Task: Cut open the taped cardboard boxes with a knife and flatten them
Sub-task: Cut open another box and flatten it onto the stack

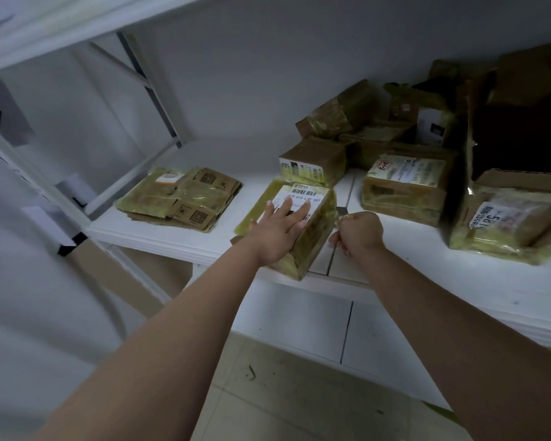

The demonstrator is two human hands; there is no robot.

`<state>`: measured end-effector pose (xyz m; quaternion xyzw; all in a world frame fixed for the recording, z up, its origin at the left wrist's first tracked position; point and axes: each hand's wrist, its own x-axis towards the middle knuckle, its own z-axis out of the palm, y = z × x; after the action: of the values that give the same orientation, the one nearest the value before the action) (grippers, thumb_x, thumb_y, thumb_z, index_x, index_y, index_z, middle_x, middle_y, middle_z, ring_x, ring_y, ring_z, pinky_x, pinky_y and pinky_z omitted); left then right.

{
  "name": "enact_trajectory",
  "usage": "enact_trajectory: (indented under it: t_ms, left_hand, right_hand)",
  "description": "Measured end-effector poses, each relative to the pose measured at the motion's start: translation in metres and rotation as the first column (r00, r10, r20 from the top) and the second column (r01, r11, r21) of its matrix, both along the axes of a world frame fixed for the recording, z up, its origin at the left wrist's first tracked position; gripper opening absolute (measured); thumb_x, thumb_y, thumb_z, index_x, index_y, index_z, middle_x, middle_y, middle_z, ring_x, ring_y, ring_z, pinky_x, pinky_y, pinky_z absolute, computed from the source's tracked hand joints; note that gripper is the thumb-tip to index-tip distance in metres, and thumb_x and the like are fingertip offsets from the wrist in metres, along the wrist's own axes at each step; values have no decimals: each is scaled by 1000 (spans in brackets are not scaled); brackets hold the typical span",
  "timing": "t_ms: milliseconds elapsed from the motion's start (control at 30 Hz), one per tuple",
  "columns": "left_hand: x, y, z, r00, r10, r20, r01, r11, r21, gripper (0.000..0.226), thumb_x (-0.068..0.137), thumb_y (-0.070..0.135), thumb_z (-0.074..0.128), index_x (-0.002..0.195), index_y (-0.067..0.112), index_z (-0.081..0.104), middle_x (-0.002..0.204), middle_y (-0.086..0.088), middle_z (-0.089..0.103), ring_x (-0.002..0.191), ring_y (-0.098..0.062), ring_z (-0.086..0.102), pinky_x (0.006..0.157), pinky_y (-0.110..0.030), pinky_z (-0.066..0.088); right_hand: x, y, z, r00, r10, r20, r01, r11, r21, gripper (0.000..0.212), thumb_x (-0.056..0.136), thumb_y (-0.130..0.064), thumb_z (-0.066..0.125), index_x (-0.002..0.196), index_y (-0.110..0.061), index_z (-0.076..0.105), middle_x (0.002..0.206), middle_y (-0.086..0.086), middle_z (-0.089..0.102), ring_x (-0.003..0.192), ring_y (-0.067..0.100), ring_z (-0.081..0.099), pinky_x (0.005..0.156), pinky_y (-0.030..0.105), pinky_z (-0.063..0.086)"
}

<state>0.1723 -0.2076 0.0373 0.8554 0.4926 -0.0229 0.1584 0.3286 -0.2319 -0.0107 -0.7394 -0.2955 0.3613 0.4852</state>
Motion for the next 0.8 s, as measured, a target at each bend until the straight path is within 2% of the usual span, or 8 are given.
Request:
enact_trajectory:
  t_ms: [100, 200, 333, 433, 633, 800]
  left_hand:
    - [0, 1, 0, 1000, -1, -5, 2, 1000, 16, 48, 104, 43, 17, 151, 42, 8, 163, 5, -4, 148, -27, -12, 117, -58, 1]
    - [0, 3, -1, 1000, -1, 5, 1, 1000, 22, 47, 104, 43, 16, 151, 43, 8, 163, 5, -3, 148, -26, -12, 116, -57, 1]
    - [0, 2, -2, 1000, 0, 10, 0, 1000, 29, 47, 105, 42, 16, 151, 42, 8, 163, 5, -4, 148, -27, -14, 116, -57, 0]
    - [0, -1, -2, 1000, 5, -2, -4, 999, 46, 48, 105, 42, 15, 152, 42, 7, 162, 5, -5, 148, -27, -15, 115, -57, -2]
    - [1, -2, -4, 1000, 20, 12, -21, 999, 45, 48, 104, 43, 14, 151, 42, 7, 163, 4, -5, 148, -28, -15, 115, -57, -2]
    - [3, -6, -2, 1000, 28, 5, -29, 999, 46, 48, 104, 43, 14, 152, 41, 8, 163, 4, -5, 148, -28, -15, 116, -58, -2]
  right_hand:
    - [4, 5, 8, 1000, 14, 10, -14, 999, -39, 17, 82, 1, 47, 70, 1, 58, 62, 16, 60, 34, 17, 45, 35, 18, 30]
    - [8, 5, 15, 998, 49, -27, -51, 995, -80, 13, 82, 1, 50, 74, 2, 60, 61, 15, 56, 39, 20, 42, 38, 18, 28]
    - [-13, -8, 9, 985, 170, 23, -166, 979, -123, 13, 83, -4, 54, 92, 2, 62, 77, 16, 63, 44, 18, 48, 35, 14, 30]
    - [-20, -19, 6, 988, 153, 26, -150, 983, -105, 18, 83, -5, 54, 95, 4, 64, 75, 16, 65, 42, 16, 49, 36, 15, 31]
    - [-48, -54, 9, 961, 237, -140, -256, 956, -140, 17, 89, -8, 48, 93, 3, 61, 58, 12, 60, 30, 12, 43, 37, 14, 31]
    - [-64, -80, 16, 932, 259, -254, -302, 942, -145, 16, 93, -6, 42, 92, 1, 57, 59, 13, 56, 32, 12, 41, 37, 15, 28]
